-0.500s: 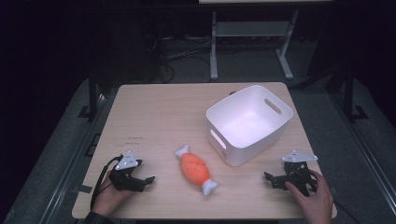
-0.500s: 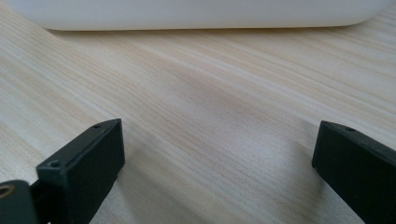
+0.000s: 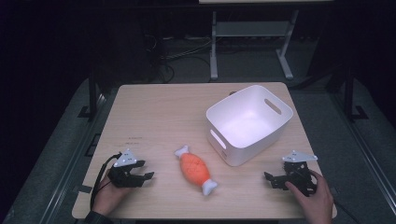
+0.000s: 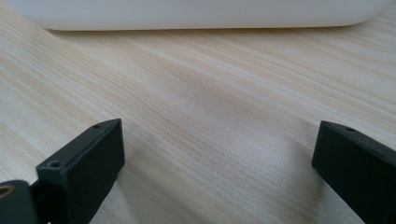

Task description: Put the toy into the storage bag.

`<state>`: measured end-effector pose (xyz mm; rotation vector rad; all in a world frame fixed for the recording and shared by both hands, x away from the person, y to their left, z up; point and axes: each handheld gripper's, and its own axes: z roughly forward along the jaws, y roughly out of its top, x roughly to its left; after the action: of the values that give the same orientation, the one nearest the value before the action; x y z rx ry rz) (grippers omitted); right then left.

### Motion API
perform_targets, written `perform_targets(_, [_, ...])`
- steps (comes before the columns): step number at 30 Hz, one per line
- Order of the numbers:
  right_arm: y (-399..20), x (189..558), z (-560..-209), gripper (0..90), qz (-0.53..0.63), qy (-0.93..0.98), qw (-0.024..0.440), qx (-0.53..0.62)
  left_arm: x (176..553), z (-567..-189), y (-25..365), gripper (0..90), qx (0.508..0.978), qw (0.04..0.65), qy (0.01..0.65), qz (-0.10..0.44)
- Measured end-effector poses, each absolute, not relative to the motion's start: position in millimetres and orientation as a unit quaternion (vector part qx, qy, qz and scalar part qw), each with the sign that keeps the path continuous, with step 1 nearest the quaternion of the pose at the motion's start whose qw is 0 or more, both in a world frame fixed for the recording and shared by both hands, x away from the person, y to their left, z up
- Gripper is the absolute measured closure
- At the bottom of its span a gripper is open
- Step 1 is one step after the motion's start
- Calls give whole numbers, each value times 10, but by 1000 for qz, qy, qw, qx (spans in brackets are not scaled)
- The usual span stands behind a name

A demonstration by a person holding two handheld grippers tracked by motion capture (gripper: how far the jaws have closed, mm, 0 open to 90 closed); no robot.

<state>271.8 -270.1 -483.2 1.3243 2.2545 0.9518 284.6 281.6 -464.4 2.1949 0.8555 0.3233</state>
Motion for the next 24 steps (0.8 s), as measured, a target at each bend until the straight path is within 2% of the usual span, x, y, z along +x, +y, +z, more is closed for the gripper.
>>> perform_targets(10, [-2701, 2718, -4832, 19, 337, 797, 179, 468, 2923, -4518, 2742, 739, 862, 370, 331, 104])
perform_targets(11, [-2701, 2718, -4832, 19, 337, 797, 179, 468, 2931, -4509, 2726, 825, 862, 371, 330, 104])
perform_targets(12, [-2701, 2718, -4832, 19, 337, 797, 179, 468, 2940, -4492, 2714, 825, 863, 370, 328, 101])
perform_targets(13, [-2701, 2718, -4832, 19, 337, 797, 179, 468, 2951, -4476, 2702, 874, 864, 370, 327, 100])
perform_targets(24, [-2701, 2718, -4832, 19, 337, 797, 179, 468, 3037, -4419, 2551, 895, 871, 366, 315, 87])
